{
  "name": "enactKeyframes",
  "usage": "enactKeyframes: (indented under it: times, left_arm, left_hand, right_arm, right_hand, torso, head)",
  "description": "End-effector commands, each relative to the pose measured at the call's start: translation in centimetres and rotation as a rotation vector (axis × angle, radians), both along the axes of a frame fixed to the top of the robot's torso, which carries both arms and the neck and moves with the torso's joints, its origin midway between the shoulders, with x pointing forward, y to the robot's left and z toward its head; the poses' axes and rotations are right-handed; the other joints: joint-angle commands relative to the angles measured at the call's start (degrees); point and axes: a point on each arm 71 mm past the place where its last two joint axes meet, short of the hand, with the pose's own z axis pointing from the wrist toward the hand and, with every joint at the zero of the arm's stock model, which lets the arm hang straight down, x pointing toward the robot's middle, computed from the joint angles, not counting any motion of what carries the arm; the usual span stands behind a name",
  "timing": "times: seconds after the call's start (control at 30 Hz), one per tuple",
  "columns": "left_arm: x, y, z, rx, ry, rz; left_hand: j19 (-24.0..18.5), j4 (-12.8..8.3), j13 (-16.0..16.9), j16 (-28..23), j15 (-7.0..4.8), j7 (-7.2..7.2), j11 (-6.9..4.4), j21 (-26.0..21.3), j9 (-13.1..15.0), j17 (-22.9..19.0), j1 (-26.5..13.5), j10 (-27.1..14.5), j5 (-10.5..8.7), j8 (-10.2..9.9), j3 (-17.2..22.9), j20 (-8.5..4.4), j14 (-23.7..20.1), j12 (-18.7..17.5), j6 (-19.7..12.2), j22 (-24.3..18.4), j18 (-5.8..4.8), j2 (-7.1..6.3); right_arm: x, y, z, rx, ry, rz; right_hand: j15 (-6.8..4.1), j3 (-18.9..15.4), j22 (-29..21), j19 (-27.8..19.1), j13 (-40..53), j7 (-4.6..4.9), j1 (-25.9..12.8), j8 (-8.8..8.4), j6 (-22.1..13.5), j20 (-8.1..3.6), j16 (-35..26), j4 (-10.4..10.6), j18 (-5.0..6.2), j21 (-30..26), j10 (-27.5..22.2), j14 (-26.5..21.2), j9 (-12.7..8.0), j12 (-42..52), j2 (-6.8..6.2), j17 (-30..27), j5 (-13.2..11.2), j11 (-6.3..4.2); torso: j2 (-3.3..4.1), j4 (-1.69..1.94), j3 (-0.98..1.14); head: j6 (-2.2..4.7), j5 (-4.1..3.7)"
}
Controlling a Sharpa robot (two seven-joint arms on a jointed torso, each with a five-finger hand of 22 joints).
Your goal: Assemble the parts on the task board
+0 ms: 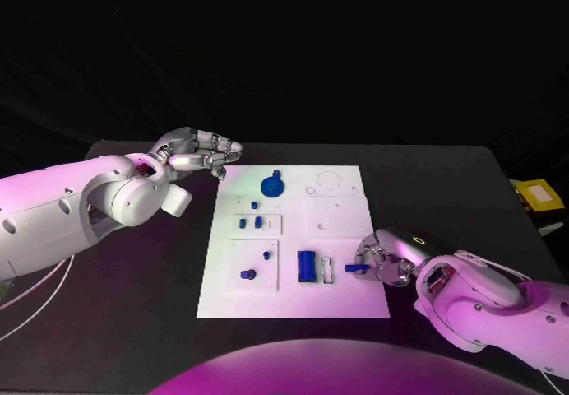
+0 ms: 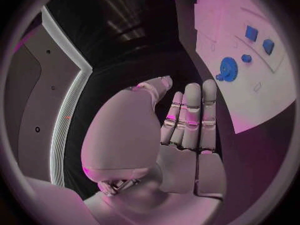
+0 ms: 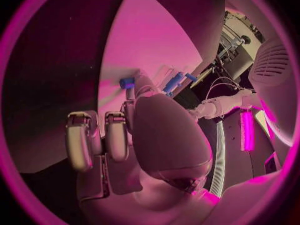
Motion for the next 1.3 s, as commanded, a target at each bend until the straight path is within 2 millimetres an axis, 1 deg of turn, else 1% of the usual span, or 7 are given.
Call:
enactKeyframes:
  times: [0.03, 0.1, 0.17, 0.2, 0.27, 0.67, 1.3]
  left_arm:
    - [-0.1, -0.2, 0.1, -0.011, -0.001, -0.013]
    - [-0.1, -0.2, 0.1, -0.011, -0.001, -0.013]
    - [-0.1, -0.2, 0.1, -0.011, -0.001, -0.013]
    - [-0.1, -0.2, 0.1, -0.011, -0.001, -0.013]
    - [-0.1, -0.2, 0.1, -0.011, -0.001, -0.012]
    - [0.0, -0.3, 0.1, -0.012, -0.001, -0.014]
    - [-0.1, -0.5, 0.1, -0.013, 0.003, -0.022]
  left_hand:
    - [-0.3, 0.1, -0.1, 0.4, -0.04, 0.12, 0.00, -0.3, -0.1, -0.1, 0.0, -0.3, 0.21, 0.1, 0.2, 0.12, -0.4, 0.2, 0.3, 0.1, 0.81, -0.10]
    - [-0.3, 0.1, -0.1, 0.4, -0.04, 0.12, 0.00, -0.3, -0.1, -0.1, 0.0, -0.3, 0.21, 0.1, 0.2, 0.12, -0.4, 0.2, 0.3, 0.1, 0.81, -0.10]
    - [-0.3, 0.1, -0.1, 0.4, -0.04, 0.12, 0.00, -0.3, -0.1, -0.1, 0.0, -0.3, 0.21, 0.1, 0.2, 0.12, -0.4, 0.2, 0.3, 0.1, 0.81, -0.10]
    - [-0.3, 0.1, -0.1, 0.4, -0.04, 0.11, 0.00, -0.3, -0.1, -0.1, 0.0, -0.3, 0.22, 0.1, 0.3, 0.12, -0.4, 0.2, 0.3, 0.1, 0.82, -0.10]
    - [-0.3, 0.1, -0.1, 0.4, -0.04, 0.11, 0.00, -0.3, -0.1, -0.1, 0.0, -0.3, 0.22, 0.1, 0.3, 0.12, -0.4, 0.2, 0.3, 0.1, 0.82, -0.10]
    - [-0.4, 0.0, -0.1, 0.4, -0.06, 0.10, -0.01, -0.3, -0.1, -0.2, 0.2, -0.4, 0.26, 0.1, 0.4, 0.11, -0.4, 0.3, 0.3, 0.1, 0.83, -0.06]
    - [-0.4, 0.0, -0.1, 0.4, -0.06, 0.10, -0.01, -0.3, -0.1, -0.2, 0.2, -0.4, 0.26, 0.1, 0.4, 0.11, -0.4, 0.3, 0.3, 0.1, 0.83, -0.06]
  right_arm:
    - [-0.3, -0.4, -0.8, -0.051, 0.035, -0.015]
    - [-0.4, -0.4, -0.8, -0.048, 0.035, -0.017]
    - [-0.4, -0.3, -0.7, -0.044, 0.036, -0.018]
    - [-0.5, -0.3, -0.6, -0.041, 0.036, -0.019]
    - [-0.6, -0.2, -0.4, -0.028, 0.035, -0.022]
    - [-0.6, 1.1, 1.6, 0.066, 0.015, -0.022]
    - [0.0, 3.7, 0.7, 0.114, 0.106, -0.006]
  right_hand:
    - [0.33, 12.8, 14.4, 5.0, -8.5, -0.31, 0.8, 1.11, 0.1, -0.26, 0.2, -1.8, -0.31, 0.4, 1.7, 4.4, 1.0, 0.2, 0.55, 7.9, 1.0, -1.04]
    - [0.37, 21.2, 14.4, 5.0, -8.5, -0.04, -3.2, 1.80, 0.0, -0.26, 0.2, -3.0, -0.32, 0.5, 1.9, 4.4, 1.9, 0.2, -2.99, 7.9, 2.0, -1.13]
    - [0.60, 26.0, 14.4, 5.1, -8.4, -0.19, -6.4, 2.52, 0.1, -0.16, 0.2, -4.7, -0.33, 0.5, 2.0, 4.4, 2.7, 0.3, -4.32, 7.9, 2.0, -1.28]
    - [0.26, 30.3, 14.5, 5.1, -8.3, -0.10, -10.1, 3.01, -0.4, -0.02, 0.2, -7.4, -0.36, 0.7, 2.2, 4.4, 3.4, 0.3, -5.74, 8.0, 2.2, -1.34]
    - [0.36, 32.3, 14.5, 5.1, -8.2, -0.03, -13.4, 3.46, -0.5, -0.19, 0.2, -8.8, -0.38, 0.8, 2.3, 4.4, 4.0, 0.4, -5.81, 8.0, 2.2, -1.30]
    - [0.15, 33.2, 14.7, 5.4, -7.7, -0.45, -18.5, 4.00, -0.5, -0.34, 0.5, -10.1, -0.53, 1.4, 2.7, 4.5, 4.7, 1.0, -6.08, 8.5, 1.8, -1.53]
    - [0.07, 30.4, 14.6, 5.3, -7.5, -0.58, -24.6, 3.79, -0.1, -0.44, 0.5, -9.5, -0.46, 1.1, 2.7, 4.6, 4.6, 1.1, -6.65, 8.6, 3.9, -1.62]
  torso:
    - [-0.03, -0.02, -0.02]
    - [-0.04, -0.01, -0.01]
    - [-0.06, -0.01, -0.02]
    - [-0.07, 0.00, -0.02]
    - [-0.08, 0.00, -0.04]
    - [-0.04, 0.00, -0.05]
    - [0.04, 0.02, 0.02]
  head:
    - [0.01, 0.08]
    - [0.01, 0.09]
    - [0.01, 0.09]
    - [0.01, 0.09]
    - [0.01, 0.11]
    - [0.01, -0.03]
    - [0.01, 0.10]
